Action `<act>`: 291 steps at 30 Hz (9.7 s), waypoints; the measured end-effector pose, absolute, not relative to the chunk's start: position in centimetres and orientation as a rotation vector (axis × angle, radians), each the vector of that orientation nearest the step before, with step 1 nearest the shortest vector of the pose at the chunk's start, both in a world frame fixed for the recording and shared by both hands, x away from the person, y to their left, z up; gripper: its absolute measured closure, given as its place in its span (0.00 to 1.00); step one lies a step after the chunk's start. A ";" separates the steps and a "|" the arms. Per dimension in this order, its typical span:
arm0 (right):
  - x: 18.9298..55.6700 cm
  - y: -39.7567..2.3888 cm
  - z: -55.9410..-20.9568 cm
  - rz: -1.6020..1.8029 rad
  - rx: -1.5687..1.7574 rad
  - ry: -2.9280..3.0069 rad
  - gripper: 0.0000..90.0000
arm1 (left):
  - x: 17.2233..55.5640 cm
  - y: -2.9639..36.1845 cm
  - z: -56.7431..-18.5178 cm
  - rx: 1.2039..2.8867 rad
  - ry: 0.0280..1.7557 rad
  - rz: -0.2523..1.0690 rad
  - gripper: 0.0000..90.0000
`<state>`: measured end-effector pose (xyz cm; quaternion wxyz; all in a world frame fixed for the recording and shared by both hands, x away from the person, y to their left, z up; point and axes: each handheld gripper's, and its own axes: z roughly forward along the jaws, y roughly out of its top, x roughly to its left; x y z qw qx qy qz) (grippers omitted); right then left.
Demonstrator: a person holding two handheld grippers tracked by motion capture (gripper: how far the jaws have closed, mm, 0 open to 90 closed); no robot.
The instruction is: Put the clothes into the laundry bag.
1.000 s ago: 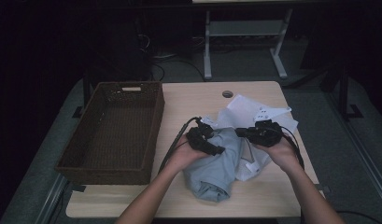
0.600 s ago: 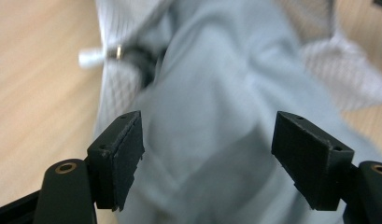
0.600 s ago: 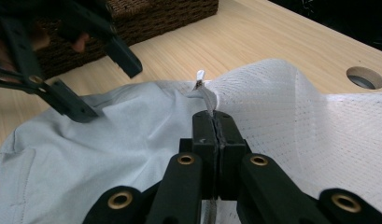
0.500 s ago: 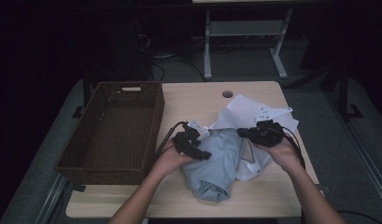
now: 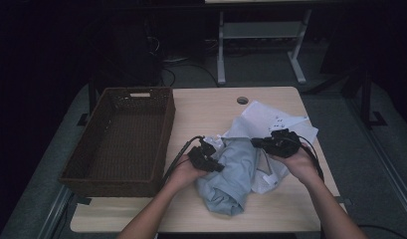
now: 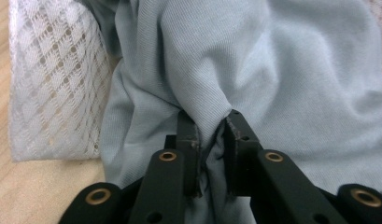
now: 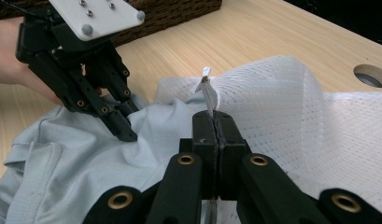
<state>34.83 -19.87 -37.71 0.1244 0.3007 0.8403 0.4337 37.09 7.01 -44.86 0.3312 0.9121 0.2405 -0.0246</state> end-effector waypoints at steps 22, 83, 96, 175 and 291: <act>34.1 -19.6 -36.2 1.334 0.852 2.424 0.98 | 36.0 3.3 -37.4 2.222 0.425 0.042 0.89; 34.2 -21.0 -36.7 1.306 0.910 2.422 0.98 | 33.4 6.7 -39.2 2.195 0.466 0.095 0.96; 33.5 -21.3 -35.5 1.347 0.916 2.392 0.98 | 38.1 0.0 -42.5 2.225 0.559 0.137 0.95; 29.9 -22.6 -38.1 1.271 0.980 2.520 0.99 | 29.7 8.1 -41.6 2.133 0.497 -0.120 0.96; 30.8 -18.7 -35.2 1.440 0.753 2.501 0.98 | 32.5 5.9 -37.2 2.228 0.507 0.215 0.88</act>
